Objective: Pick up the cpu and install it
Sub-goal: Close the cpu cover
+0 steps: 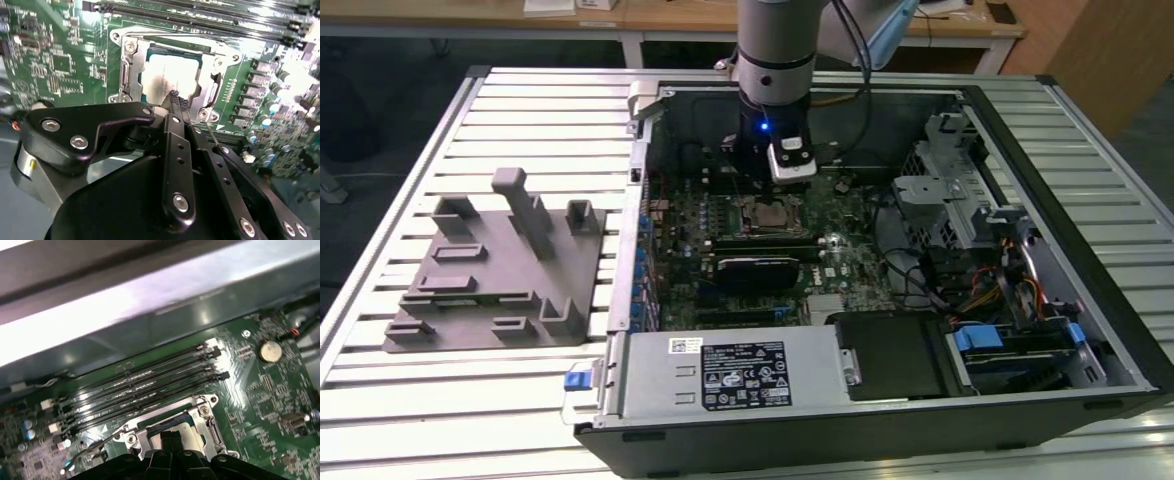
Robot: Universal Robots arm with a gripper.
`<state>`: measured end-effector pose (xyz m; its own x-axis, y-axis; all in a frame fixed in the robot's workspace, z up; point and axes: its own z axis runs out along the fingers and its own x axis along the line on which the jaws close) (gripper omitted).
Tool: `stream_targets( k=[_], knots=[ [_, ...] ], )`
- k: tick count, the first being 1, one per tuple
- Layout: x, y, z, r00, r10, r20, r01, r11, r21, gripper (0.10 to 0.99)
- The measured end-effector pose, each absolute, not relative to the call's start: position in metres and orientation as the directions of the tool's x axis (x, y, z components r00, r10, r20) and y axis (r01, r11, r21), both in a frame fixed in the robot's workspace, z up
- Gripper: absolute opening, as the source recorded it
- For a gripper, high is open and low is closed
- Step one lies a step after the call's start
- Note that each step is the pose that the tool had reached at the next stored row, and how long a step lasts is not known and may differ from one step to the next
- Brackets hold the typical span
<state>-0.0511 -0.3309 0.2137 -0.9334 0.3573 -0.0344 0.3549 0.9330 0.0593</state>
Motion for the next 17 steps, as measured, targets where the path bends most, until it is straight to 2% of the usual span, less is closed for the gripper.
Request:
stream_targets(
  k=[10,17],
  knots=[
    [-0.0511,-0.3310,0.2131,-0.980,0.194,-0.035,0.192,0.980,0.058,0.106],
    [-0.0511,-0.3350,0.2120,-0.987,0.159,-0.035,0.157,0.986,0.055,0.106]
  ],
)
